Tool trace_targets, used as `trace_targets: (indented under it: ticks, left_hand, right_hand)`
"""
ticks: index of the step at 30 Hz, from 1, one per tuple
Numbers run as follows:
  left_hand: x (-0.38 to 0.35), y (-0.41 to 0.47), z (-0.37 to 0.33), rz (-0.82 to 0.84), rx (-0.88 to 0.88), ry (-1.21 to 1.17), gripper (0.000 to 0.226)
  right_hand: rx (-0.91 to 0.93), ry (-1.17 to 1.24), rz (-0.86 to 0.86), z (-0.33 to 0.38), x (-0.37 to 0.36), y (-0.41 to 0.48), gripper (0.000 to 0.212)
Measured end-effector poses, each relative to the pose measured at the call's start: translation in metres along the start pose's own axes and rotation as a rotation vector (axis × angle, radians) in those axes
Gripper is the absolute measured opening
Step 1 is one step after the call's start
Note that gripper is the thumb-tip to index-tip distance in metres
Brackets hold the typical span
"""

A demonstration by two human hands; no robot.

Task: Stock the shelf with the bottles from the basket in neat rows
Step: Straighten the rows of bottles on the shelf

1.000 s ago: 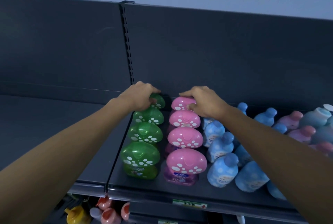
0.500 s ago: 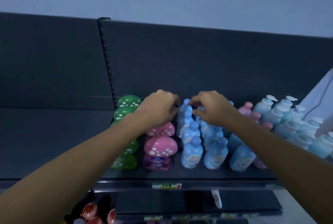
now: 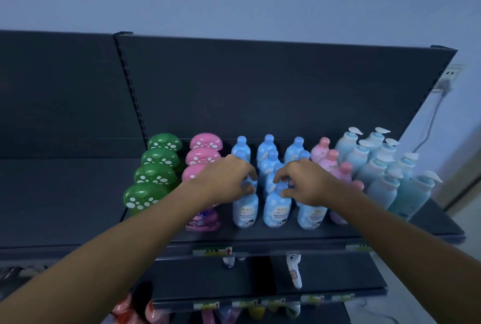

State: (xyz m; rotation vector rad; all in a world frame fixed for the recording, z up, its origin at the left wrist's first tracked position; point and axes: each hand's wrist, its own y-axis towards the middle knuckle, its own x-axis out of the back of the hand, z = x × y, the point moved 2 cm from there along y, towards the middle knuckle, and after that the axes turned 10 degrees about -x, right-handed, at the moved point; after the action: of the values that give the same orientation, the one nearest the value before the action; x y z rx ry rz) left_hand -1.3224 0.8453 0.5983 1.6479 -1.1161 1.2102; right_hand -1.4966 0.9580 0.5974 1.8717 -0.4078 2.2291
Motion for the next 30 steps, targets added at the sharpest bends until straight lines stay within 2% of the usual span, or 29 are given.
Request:
trace_targets:
  ticks: [9,15,20,23,27,30]
  left_hand:
    - [-0.010,0.003,0.002,-0.064,0.063,-0.055,0.024]
    - [-0.005,0.005,0.002,-0.079,0.070,-0.054,0.024]
    - [0.010,0.023,0.013,-0.195,0.140,0.012,0.021]
    - [0.008,0.034,0.017,-0.122,0.158,0.048,0.028]
    - [-0.004,0.044,0.019,-0.029,0.189,0.036,0.037]
    - [-0.011,0.047,0.020,-0.015,0.198,0.027,0.040]
  right_hand:
    - [0.046,0.086,-0.061,-0.007,-0.004,0.001,0.031]
    - [0.077,0.110,-0.021,-0.010,0.000,0.007,0.032]
    - [0.063,0.143,-0.128,-0.017,0.018,0.030,0.026]
    - [0.072,0.093,-0.150,-0.019,0.019,0.043,0.032]
    - [0.069,0.059,-0.055,-0.019,0.008,0.053,0.038]
    - [0.058,0.056,-0.040,-0.021,0.001,0.056,0.034]
